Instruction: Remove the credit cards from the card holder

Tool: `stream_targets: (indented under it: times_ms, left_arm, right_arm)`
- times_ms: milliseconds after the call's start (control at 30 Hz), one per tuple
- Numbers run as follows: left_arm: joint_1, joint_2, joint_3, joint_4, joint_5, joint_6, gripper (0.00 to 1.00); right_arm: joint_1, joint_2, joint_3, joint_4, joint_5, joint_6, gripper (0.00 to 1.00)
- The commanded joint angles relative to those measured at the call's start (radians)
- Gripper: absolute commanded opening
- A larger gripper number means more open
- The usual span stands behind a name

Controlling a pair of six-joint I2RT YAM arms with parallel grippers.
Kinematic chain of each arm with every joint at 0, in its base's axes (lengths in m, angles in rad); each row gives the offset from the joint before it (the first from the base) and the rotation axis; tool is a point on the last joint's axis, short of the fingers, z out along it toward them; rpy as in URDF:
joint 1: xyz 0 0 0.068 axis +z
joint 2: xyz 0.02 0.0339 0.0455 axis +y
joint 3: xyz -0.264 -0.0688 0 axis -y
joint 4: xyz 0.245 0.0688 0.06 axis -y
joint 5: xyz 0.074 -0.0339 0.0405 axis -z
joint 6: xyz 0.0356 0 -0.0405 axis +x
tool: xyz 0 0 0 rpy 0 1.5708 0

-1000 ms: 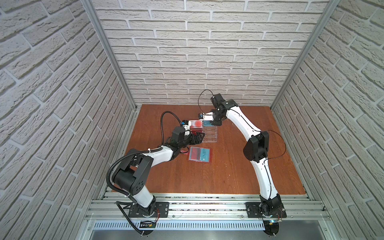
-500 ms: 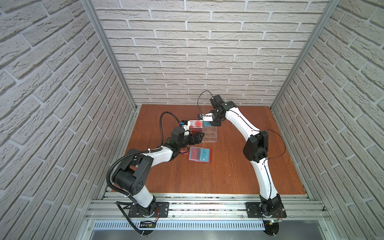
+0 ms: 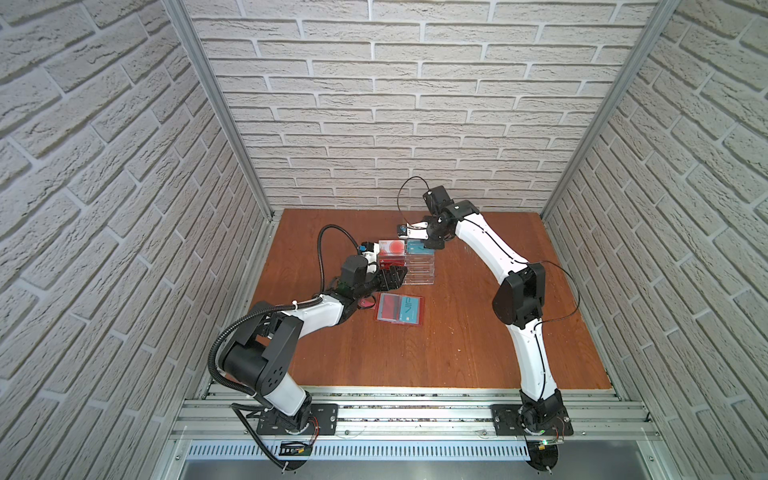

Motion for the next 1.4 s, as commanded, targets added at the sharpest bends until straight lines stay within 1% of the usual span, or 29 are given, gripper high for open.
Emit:
stream_targets:
  times_ms: [0, 133, 233, 333, 367, 467, 533, 567, 667, 733, 800, 933, 1100, 1233, 1267, 1367]
  left_arm:
    - [-0.006, -0.038, -0.016, 0.028, -0.014, 0.004, 0.98]
    - [-0.014, -0.055, -0.019, 0.016, -0.026, 0.007, 0.98]
    - [-0.017, -0.065, -0.018, 0.006, -0.03, 0.007, 0.98]
    - [-0.02, -0.072, -0.013, -0.005, -0.031, 0.008, 0.98]
    - [-0.019, -0.073, -0.013, -0.005, -0.032, 0.008, 0.98]
    - [-0.021, -0.085, -0.02, -0.005, -0.037, 0.007, 0.98]
    - [-0.022, -0.092, -0.026, -0.007, -0.039, 0.007, 0.98]
    - [-0.023, -0.097, -0.03, -0.007, -0.041, 0.007, 0.98]
    - [-0.026, -0.099, -0.034, -0.005, -0.045, 0.007, 0.98]
    - [-0.026, -0.097, -0.035, 0.001, -0.044, 0.003, 0.98]
    - [-0.027, -0.094, -0.037, 0.012, -0.043, -0.004, 0.98]
    - [-0.03, -0.086, -0.039, 0.021, -0.039, -0.01, 0.98]
    - [-0.03, -0.086, -0.051, 0.03, -0.039, -0.018, 0.98]
    - [-0.03, -0.081, -0.055, 0.025, -0.039, -0.016, 0.98]
    - [-0.03, -0.08, -0.054, 0.025, -0.039, -0.016, 0.98]
    - [-0.03, -0.077, -0.053, 0.024, -0.039, -0.014, 0.98]
  right_arm:
    - [0.007, -0.081, -0.022, 0.046, -0.003, 0.011, 0.15]
    - [0.005, -0.101, -0.042, 0.067, 0.008, 0.028, 0.17]
    - [0.003, -0.118, -0.049, 0.092, 0.016, 0.07, 0.2]
    - [-0.007, -0.142, -0.066, 0.149, 0.039, 0.159, 0.25]
    - [-0.014, -0.154, -0.081, 0.182, 0.05, 0.2, 0.29]
    - [-0.04, -0.222, -0.199, 0.338, 0.091, 0.349, 0.6]
    - [-0.055, -0.279, -0.316, 0.446, 0.114, 0.438, 0.91]
    - [-0.06, -0.304, -0.366, 0.484, 0.114, 0.47, 0.98]
    - [-0.071, -0.375, -0.51, 0.609, 0.155, 0.611, 1.0]
    - [-0.083, -0.387, -0.563, 0.637, 0.165, 0.708, 1.0]
    - [-0.091, -0.376, -0.575, 0.641, 0.18, 0.796, 1.0]
    - [-0.092, -0.34, -0.595, 0.641, 0.164, 0.915, 1.0]
    - [-0.093, -0.314, -0.63, 0.669, 0.108, 0.975, 1.0]
    - [-0.093, -0.303, -0.631, 0.661, 0.056, 0.995, 1.0]
    - [-0.093, -0.27, -0.63, 0.661, 0.049, 0.999, 1.0]
    - [-0.092, -0.254, -0.631, 0.66, 0.04, 1.006, 1.0]
